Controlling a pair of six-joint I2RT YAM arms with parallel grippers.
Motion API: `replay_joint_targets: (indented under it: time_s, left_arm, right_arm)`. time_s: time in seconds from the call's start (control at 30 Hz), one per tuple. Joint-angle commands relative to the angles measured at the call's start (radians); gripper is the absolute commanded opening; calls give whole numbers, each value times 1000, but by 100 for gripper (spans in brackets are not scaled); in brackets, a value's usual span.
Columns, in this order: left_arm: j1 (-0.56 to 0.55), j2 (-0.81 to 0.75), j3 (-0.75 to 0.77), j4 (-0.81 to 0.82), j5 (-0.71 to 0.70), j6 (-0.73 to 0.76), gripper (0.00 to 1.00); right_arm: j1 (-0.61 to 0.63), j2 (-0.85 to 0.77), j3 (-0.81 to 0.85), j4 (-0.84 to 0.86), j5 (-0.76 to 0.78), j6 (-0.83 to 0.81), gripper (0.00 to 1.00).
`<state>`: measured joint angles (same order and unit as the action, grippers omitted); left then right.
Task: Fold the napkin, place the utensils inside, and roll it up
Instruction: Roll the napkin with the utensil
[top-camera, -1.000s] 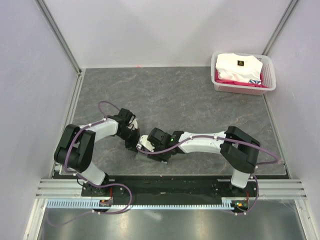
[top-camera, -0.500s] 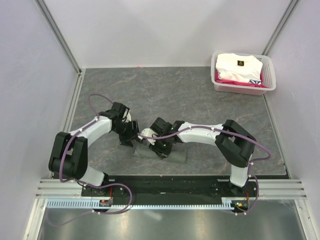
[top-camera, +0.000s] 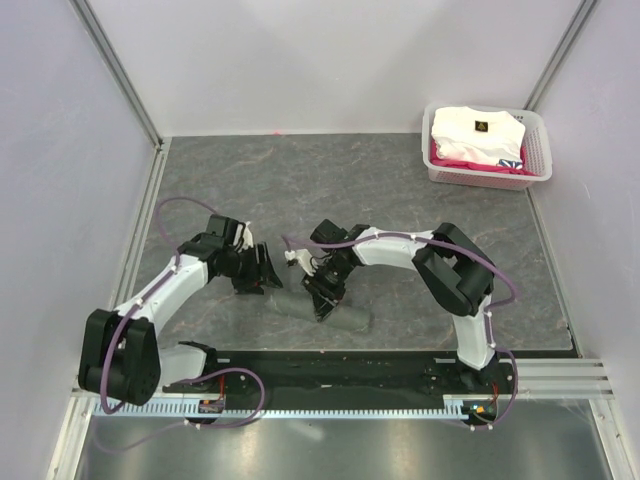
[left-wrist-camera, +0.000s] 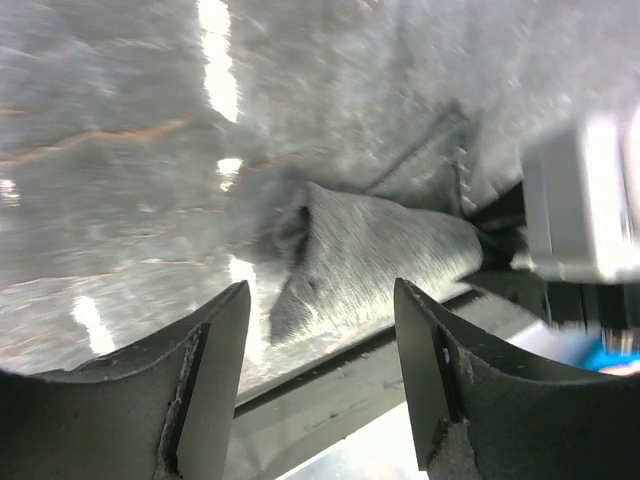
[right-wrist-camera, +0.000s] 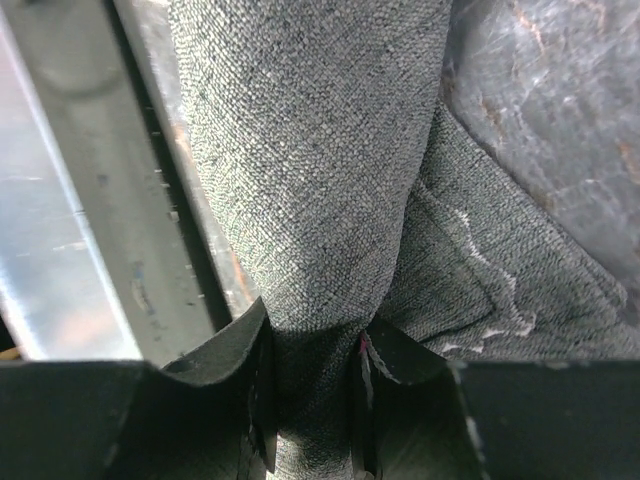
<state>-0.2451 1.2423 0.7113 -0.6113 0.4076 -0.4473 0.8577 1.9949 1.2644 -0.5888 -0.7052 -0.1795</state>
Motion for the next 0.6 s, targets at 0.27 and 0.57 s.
replay_joint_targets:
  time_s: [0.27,0.57]
  left_arm:
    - [-5,45,-67,104,181,9,49]
    - [-5,123,-70,134,189,18,21]
  right_arm:
    - [-62,188,35,-118,-169,-29,29]
    - [-74,173,46,-117,-140,-18,36]
